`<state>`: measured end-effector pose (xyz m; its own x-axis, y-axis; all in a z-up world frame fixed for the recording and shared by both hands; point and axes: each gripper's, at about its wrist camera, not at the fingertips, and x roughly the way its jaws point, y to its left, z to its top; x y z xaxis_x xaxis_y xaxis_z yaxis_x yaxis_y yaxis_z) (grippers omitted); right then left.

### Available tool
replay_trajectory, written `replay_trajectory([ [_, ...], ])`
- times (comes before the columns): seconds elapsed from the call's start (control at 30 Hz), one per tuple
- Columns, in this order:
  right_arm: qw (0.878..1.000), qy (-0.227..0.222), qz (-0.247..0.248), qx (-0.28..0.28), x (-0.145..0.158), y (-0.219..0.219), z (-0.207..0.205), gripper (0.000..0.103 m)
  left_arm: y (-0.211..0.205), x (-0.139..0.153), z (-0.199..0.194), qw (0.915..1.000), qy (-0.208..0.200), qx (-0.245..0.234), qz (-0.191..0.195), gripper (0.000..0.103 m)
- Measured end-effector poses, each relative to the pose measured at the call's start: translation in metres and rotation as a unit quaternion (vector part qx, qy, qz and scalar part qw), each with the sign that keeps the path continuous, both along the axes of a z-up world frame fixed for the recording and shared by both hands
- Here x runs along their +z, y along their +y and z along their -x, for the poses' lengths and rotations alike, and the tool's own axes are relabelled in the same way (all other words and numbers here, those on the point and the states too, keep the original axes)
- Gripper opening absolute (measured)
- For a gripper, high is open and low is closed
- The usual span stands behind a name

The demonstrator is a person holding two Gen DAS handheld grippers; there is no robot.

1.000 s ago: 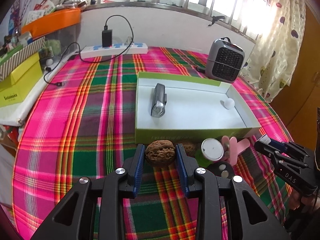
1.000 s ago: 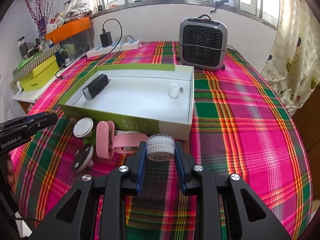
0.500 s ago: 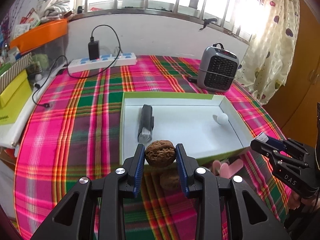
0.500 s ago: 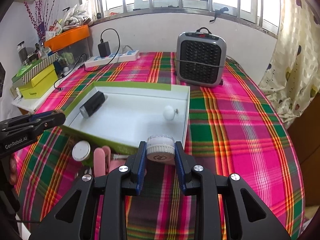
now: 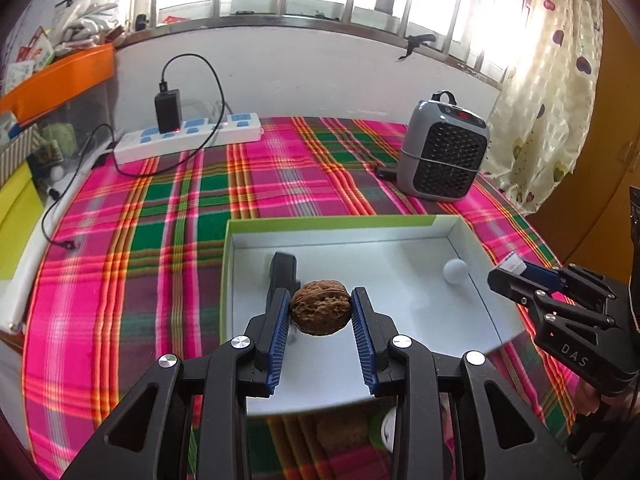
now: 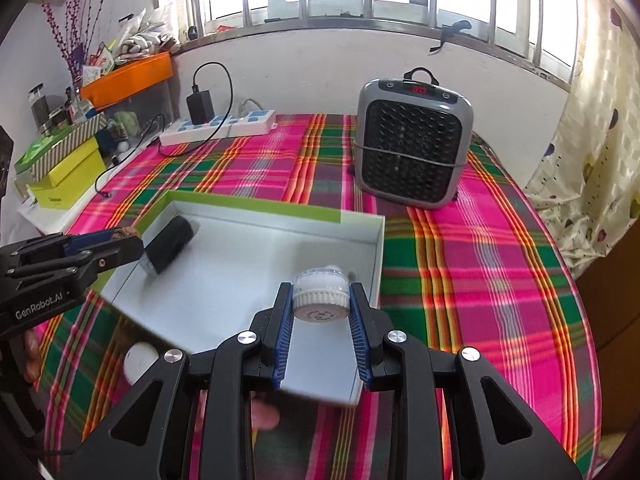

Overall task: Organize objects
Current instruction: 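Lift and carry the walnut and white shaver with both tools into the green box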

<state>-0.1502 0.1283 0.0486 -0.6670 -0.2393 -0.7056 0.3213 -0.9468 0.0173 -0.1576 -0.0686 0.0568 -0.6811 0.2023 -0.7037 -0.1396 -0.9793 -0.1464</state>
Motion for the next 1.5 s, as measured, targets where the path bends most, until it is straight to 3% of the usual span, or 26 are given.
replay_trajectory([
  [0.63,0.999,-0.035,-0.025,-0.001,-0.026,-0.014,0.064,0.029,0.017,-0.023,0.062,0.9991,-0.029,-0.017,0.024,0.029],
  [1.5,0.998,-0.04,-0.055,0.011,-0.038,-0.025,0.072,0.029,0.032,-0.036,0.075,0.9974,-0.034,-0.022,0.059,0.029],
])
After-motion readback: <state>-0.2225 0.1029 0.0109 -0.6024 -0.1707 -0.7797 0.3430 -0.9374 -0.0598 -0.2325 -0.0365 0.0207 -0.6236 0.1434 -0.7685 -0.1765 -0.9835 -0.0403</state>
